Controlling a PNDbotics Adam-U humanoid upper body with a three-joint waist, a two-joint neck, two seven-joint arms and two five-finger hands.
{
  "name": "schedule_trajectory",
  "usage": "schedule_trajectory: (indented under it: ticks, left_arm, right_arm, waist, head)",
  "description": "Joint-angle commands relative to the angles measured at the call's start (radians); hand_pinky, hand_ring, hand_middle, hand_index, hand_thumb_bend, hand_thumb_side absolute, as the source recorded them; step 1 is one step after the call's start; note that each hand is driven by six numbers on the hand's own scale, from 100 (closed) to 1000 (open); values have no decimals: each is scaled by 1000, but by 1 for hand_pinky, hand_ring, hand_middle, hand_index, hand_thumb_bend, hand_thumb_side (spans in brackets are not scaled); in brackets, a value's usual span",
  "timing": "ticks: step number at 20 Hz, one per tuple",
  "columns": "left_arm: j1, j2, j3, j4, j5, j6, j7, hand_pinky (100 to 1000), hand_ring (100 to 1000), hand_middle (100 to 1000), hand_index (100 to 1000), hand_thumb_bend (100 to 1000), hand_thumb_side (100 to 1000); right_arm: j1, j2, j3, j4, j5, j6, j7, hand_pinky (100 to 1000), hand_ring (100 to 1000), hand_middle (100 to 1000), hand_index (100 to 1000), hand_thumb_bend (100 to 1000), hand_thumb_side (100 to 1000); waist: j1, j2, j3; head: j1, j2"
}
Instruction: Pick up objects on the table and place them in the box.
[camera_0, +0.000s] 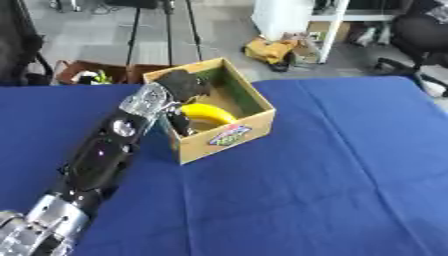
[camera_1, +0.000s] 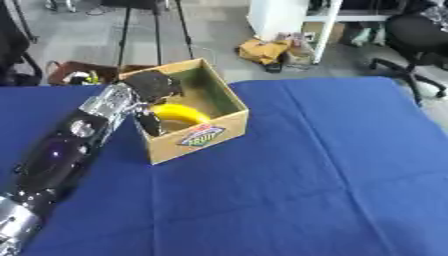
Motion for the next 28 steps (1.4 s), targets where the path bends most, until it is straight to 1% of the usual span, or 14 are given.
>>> schedule_trajectory:
  ticks: [1,5,7,9,11,13,14,15,17,19,22,24,27,28]
  left_arm:
    - [-21,41,19,-37,26,11,-3,914,874,868,899,1000,612]
    - [-26,74,27,-114,113,30,62,904,860,854,889,1000,653]
    - [-28,102,22,-175,158,47,108,922,861,852,879,1000,640]
    - [-24,135,19,-256,206,65,156,900,838,828,866,1000,652]
    - [-8,174,13,-351,291,73,201,868,808,780,834,1000,658]
    - [25,228,12,-463,410,83,244,840,786,752,816,1000,671]
    - [50,257,15,-519,478,93,261,806,756,707,797,1000,685]
    - [82,286,21,-575,551,105,277,786,741,689,793,1000,695]
    - [163,340,40,-681,703,142,301,764,723,673,790,1000,706]
    - [261,376,66,-769,847,184,316,722,690,657,796,1000,743]
    - [404,375,91,-853,1071,225,316,681,663,646,812,1000,773]
    - [497,366,102,-901,1207,227,299,670,656,647,819,1000,792]
    - [603,348,118,-957,1318,220,268,664,650,647,830,971,817]
    - [629,341,122,-969,1338,217,255,660,648,648,836,938,832]
  right_arm:
    - [-4,-19,-10,-16,-3,-2,-1,726,675,671,762,100,683]
    - [2,-22,-13,-14,-2,-3,-2,726,675,671,762,100,683]
    - [4,-24,-14,-14,-1,-3,-3,725,675,671,762,100,683]
    - [7,-27,-15,-13,1,-2,-5,725,675,671,762,100,683]
    - [12,-31,-17,-13,2,-2,-6,725,675,671,762,100,683]
    - [13,-34,-18,-13,3,-2,-8,725,675,671,762,100,684]
    - [14,-35,-19,-13,4,-2,-8,725,675,671,762,100,685]
    - [16,-37,-19,-13,4,-2,-8,725,675,671,762,100,684]
    - [19,-40,-18,-12,5,-1,-7,725,675,671,762,100,685]
    - [22,-43,-17,-12,6,-1,-6,725,675,671,762,100,686]
    - [27,-48,-17,-12,8,-1,-6,725,675,671,762,100,686]
    - [26,-51,-16,-14,9,-1,-6,724,675,671,762,100,686]
    - [25,-55,-13,-15,10,-1,-2,724,674,671,762,100,686]
    - [25,-55,-12,-15,9,-1,-2,724,674,671,762,100,686]
  waist:
    - [-3,-23,3]
    - [-2,-30,15]
    - [-2,-35,22]
    - [-1,-40,32]
    - [-1,-46,44]
    - [-2,-50,55]
    - [-2,-53,61]
    - [-3,-56,68]
    - [-3,-63,80]
    - [-3,-69,94]
    - [0,-77,108]
    - [2,-78,115]
    - [5,-80,124]
    - [5,-80,127]
  head:
    - [0,3]
    - [0,12]
    - [-1,17]
    - [-4,24]
    - [-8,31]
    - [-13,35]
    - [-14,38]
    - [-16,42]
    - [-17,46]
    - [-19,51]
    - [-22,59]
    - [-27,59]
    - [-32,60]
    - [-34,59]
